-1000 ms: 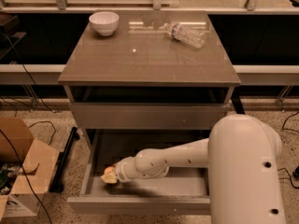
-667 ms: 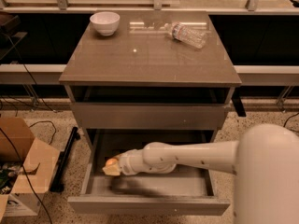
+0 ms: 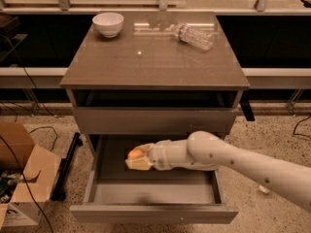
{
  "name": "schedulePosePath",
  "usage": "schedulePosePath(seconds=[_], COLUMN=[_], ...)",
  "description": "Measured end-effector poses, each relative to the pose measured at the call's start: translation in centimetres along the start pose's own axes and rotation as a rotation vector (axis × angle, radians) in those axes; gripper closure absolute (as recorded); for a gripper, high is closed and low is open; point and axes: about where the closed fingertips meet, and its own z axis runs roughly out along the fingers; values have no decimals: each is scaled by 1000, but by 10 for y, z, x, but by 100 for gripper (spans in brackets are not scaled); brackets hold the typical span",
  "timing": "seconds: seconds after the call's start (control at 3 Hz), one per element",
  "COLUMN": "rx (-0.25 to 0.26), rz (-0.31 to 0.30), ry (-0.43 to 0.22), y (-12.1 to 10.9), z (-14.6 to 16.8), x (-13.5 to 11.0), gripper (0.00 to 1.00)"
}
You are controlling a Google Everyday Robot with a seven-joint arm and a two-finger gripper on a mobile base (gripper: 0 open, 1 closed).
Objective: Pick orange from middle drawer and place on counter
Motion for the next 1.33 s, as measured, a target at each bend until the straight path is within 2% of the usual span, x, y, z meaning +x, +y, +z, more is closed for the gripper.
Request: schedulePosePath(seconds=[0.33, 0.67, 1.0, 1.33], rx=[54, 122, 207, 285], rz=[-89, -213, -348, -411], ry=[-37, -42, -38, -23], y=[-6, -13, -18, -43], z=[-83, -148, -198, -219], x=[-45, -105, -177, -235], gripper=[100, 100, 100, 100])
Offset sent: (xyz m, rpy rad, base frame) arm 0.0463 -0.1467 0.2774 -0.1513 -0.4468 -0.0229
